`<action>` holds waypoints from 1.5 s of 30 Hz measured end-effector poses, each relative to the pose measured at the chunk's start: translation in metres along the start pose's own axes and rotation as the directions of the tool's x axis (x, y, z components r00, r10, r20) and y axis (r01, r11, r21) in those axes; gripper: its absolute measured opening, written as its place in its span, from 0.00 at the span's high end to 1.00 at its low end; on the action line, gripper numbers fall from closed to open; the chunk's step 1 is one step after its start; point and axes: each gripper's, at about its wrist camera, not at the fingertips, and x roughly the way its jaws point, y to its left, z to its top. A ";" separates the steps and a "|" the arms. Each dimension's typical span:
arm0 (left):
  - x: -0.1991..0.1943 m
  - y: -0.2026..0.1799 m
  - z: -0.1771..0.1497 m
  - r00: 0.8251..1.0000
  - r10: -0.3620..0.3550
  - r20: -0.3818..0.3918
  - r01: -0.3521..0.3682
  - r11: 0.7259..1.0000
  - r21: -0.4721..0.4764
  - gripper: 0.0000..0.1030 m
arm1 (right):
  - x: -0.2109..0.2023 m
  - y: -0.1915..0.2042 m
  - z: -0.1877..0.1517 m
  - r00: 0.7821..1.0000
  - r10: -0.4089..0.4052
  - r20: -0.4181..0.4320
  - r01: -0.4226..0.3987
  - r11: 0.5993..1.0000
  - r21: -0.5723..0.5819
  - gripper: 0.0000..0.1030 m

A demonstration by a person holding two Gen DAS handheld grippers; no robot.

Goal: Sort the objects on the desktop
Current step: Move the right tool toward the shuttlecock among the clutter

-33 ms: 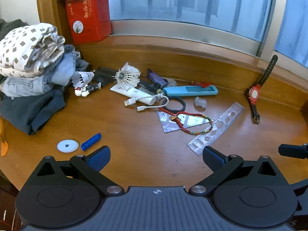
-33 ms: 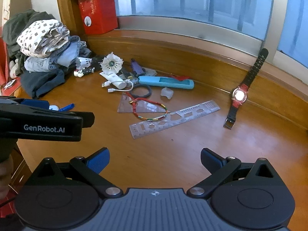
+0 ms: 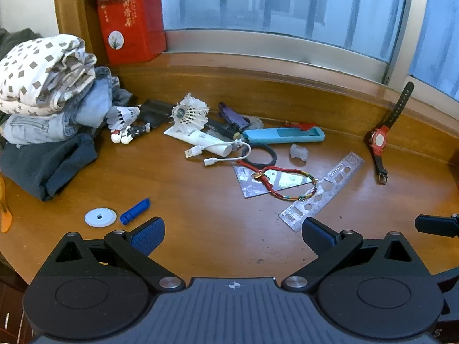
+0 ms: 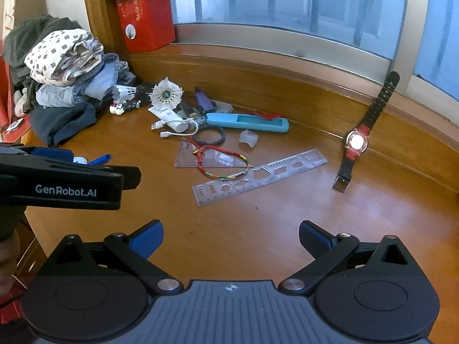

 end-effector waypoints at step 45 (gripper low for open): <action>0.015 -0.003 -0.001 0.994 0.092 -0.067 -0.097 0.992 -0.081 0.00 | 0.001 -0.002 -0.003 0.996 0.087 -0.013 -0.088 0.991 -0.101 0.01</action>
